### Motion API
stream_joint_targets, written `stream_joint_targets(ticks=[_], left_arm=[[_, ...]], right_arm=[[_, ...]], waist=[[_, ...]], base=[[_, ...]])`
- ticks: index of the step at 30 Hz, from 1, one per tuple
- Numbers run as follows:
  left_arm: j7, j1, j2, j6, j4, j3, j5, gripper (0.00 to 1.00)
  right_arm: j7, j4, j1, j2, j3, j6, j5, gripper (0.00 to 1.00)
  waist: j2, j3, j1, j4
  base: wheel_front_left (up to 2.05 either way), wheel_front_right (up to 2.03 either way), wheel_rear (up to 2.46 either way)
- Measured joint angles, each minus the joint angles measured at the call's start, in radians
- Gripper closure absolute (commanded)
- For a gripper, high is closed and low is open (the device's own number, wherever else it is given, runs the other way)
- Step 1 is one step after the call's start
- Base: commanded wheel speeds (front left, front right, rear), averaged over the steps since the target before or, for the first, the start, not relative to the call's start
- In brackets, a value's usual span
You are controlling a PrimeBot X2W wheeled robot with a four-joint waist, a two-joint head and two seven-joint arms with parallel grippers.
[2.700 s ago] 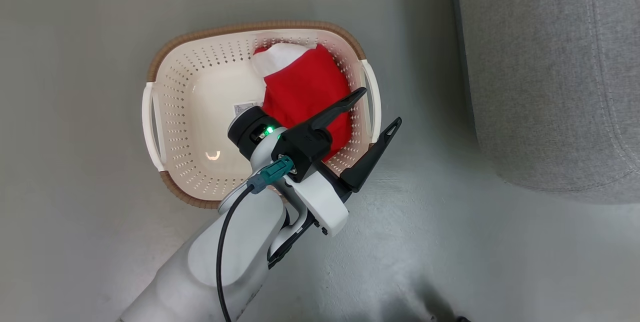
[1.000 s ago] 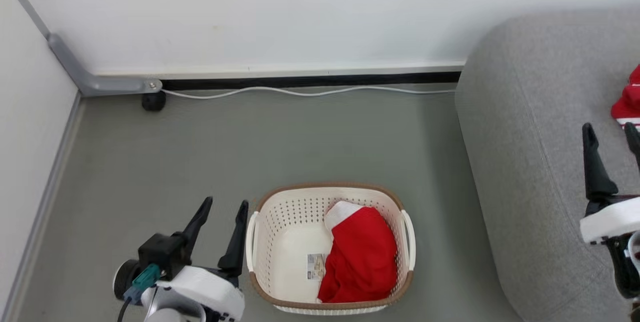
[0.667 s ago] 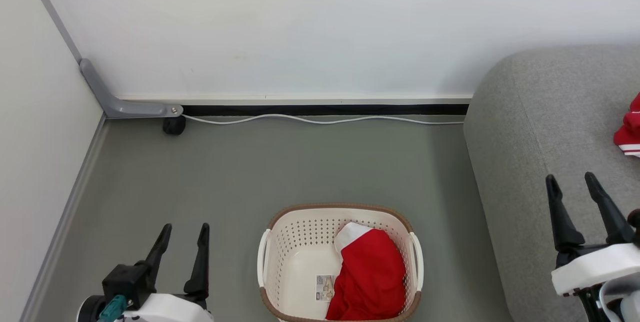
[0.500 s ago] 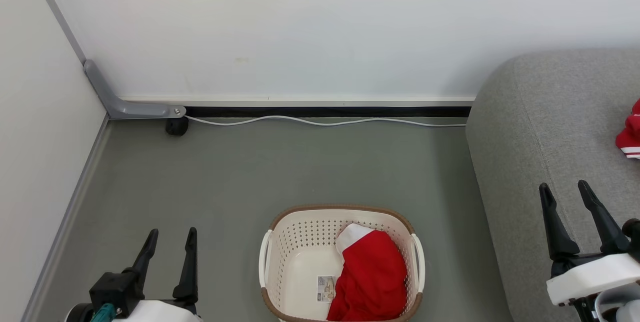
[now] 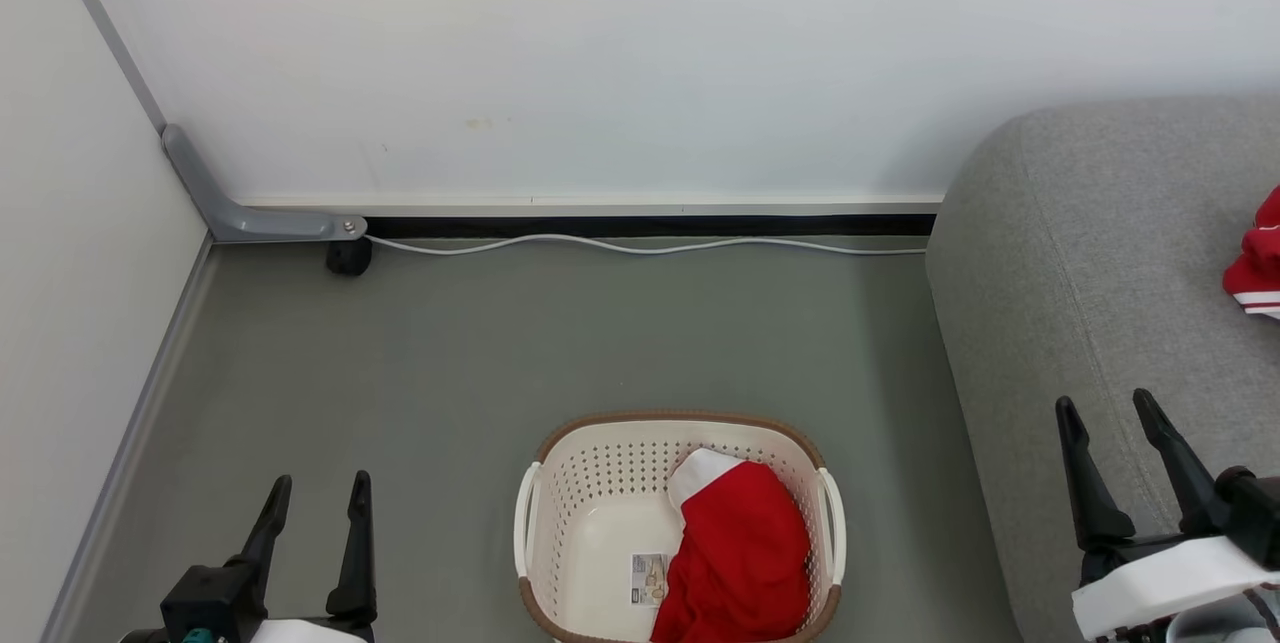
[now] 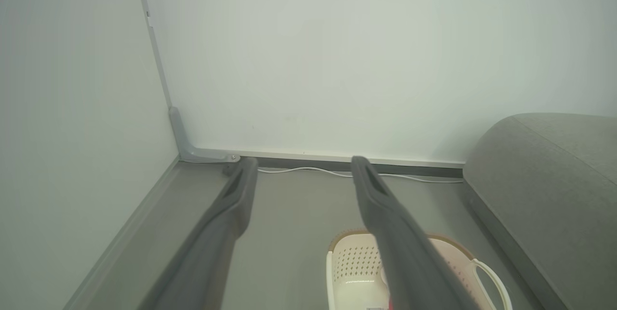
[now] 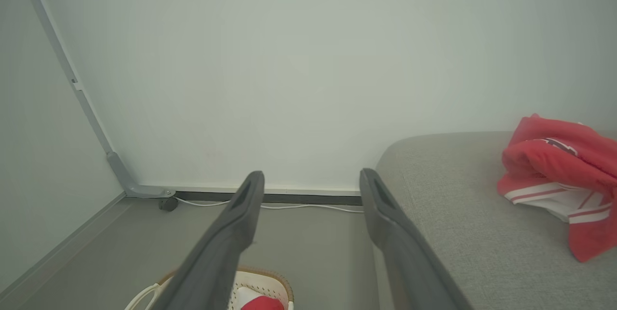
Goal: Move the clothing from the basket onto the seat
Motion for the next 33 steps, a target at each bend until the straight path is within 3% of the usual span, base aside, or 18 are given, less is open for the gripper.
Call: stream_joint_targets(ticks=[17, 33], left_arm=[[0.0, 0.004, -0.003, -0.001, 0.025, -0.036, 0.001, 0.0], [0.0, -0.184, -0.003, 0.083, 0.143, -0.293, -0.127, 0.0]], right_arm=[[0.0, -0.001, -0.005, 0.006, 0.012, 0.0, -0.002, 0.0], [0.0, -0.088, -0.205, -0.023, 0.065, 0.0, 0.004, 0.0]], waist=[[0.0, 0.04, 0.0, -0.014], [0.0, 0.267, 0.0, -0.052]], base=[[0.0, 0.0, 0.0], [0.0, 0.0, 0.0]])
